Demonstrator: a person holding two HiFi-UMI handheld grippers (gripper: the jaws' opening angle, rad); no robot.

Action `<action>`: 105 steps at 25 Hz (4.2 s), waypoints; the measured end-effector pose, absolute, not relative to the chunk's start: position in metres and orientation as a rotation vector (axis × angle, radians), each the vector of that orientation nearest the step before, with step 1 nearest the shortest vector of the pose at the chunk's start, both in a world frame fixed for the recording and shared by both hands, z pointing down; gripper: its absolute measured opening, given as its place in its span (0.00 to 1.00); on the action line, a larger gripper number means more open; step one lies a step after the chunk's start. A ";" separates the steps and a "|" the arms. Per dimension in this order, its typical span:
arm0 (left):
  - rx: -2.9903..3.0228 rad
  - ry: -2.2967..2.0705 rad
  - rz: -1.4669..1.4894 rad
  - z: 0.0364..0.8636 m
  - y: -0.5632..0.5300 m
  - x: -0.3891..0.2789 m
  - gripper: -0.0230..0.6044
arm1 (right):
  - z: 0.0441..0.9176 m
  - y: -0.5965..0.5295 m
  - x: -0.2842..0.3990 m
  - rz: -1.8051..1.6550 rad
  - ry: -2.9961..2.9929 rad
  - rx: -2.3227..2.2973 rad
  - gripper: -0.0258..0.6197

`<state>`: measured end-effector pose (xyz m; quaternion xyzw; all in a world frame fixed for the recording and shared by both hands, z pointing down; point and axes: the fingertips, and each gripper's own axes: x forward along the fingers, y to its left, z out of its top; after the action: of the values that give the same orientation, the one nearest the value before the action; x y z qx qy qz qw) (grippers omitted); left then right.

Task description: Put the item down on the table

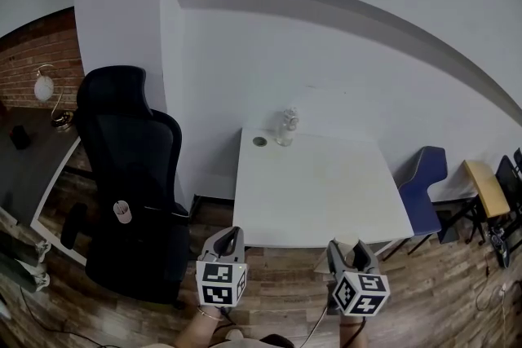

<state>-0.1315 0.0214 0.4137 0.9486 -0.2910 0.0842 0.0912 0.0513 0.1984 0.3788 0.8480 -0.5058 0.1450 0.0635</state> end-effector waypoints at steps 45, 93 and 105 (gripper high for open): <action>2.725 -1.154 0.304 0.419 -0.086 0.068 0.06 | 0.395 0.057 0.296 0.492 -1.735 2.424 0.49; 2.548 -1.378 0.437 0.479 -0.172 0.047 0.06 | 0.452 -0.138 0.277 0.383 -2.014 1.750 0.49; 2.494 -1.396 0.421 0.496 -0.190 0.040 0.06 | 0.479 -0.177 0.260 0.260 -2.056 1.482 0.49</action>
<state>0.0402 -0.1895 0.4959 0.8564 -0.4794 0.1445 0.1260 0.2604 -0.1766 0.4793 0.5563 -0.7717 0.0976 0.2924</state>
